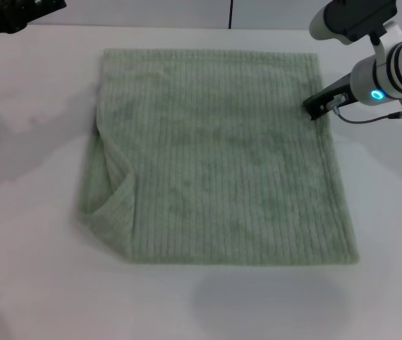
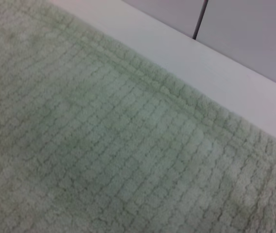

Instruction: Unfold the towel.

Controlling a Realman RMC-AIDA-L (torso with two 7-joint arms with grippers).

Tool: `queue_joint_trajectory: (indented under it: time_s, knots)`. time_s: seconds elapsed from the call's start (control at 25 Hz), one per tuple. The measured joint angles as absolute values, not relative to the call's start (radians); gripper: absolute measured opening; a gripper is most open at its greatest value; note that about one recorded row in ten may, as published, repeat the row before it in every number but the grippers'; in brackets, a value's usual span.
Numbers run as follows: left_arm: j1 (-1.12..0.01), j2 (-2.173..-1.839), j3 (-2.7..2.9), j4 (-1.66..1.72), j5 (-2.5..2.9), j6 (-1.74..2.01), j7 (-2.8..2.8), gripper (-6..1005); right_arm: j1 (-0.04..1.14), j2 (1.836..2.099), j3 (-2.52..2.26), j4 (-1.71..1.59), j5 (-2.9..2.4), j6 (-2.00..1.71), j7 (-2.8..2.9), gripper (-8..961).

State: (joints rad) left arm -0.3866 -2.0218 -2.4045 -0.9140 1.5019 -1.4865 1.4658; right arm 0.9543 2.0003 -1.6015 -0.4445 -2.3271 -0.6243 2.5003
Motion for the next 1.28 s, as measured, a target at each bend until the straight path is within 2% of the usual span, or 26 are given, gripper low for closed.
queue_joint_trajectory:
  time_s: [0.36, 0.56, 0.6, 0.64, 0.68, 0.76, 0.8, 0.84, 0.88, 1.04, 1.12, 1.28]
  knots:
    - [-0.387, -2.013, -2.378, -0.911, 1.502, -1.486, 1.465, 871, 0.955, 2.003, -1.603, -0.448, -2.343, -0.616, 2.501, 36]
    - [-0.386, -2.012, -2.378, -0.909, 1.504, -1.479, 1.471, 871, 0.899, 2.027, -1.597, -0.579, -2.544, -0.576, 2.575, 43]
    - [-0.386, -2.012, -2.378, -0.908, 1.504, -1.478, 1.472, 871, 0.861, 2.038, -1.595, -0.647, -2.631, -0.568, 2.617, 44]
    - [-0.386, -2.012, -2.378, -0.908, 1.505, -1.475, 1.472, 871, 0.779, 2.062, -1.585, -0.788, -2.792, -0.543, 2.679, 45]
    - [-0.386, -2.012, -2.378, -0.908, 1.505, -1.475, 1.472, 871, 0.779, 2.062, -1.585, -0.788, -2.792, -0.543, 2.679, 47]
    - [-0.387, -2.014, -2.379, -0.907, 1.505, -1.464, 1.472, 871, 0.673, 2.080, -1.586, -0.933, -2.908, -0.486, 2.696, 49]
    - [-0.388, -2.017, -2.379, -0.907, 1.505, -1.453, 1.474, 871, 0.548, 2.085, -1.615, -1.070, -2.952, -0.373, 2.676, 51]
    - [-0.388, -2.019, -2.379, -0.907, 1.505, -1.445, 1.475, 871, 0.495, 2.085, -1.635, -1.114, -2.951, -0.305, 2.673, 52]
    - [-0.388, -2.024, -2.379, -0.906, 1.505, -1.427, 1.478, 871, 0.495, 2.085, -1.635, -1.114, -2.951, -0.305, 2.673, 54]
    - [-0.392, -2.047, -2.379, -0.905, 1.505, -1.371, 1.501, 871, 0.261, 2.082, -1.748, -1.149, -2.936, 0.228, 2.654, 59]
    - [-0.395, -2.052, -2.379, -0.904, 1.505, -1.350, 1.512, 871, 0.235, 2.084, -1.761, -1.116, -2.925, 0.336, 2.654, 62]
    - [-0.438, -2.061, -2.385, -0.831, 1.492, -1.271, 1.565, 871, 0.197, 2.083, -1.845, -0.864, -2.730, 0.893, 2.701, 67]
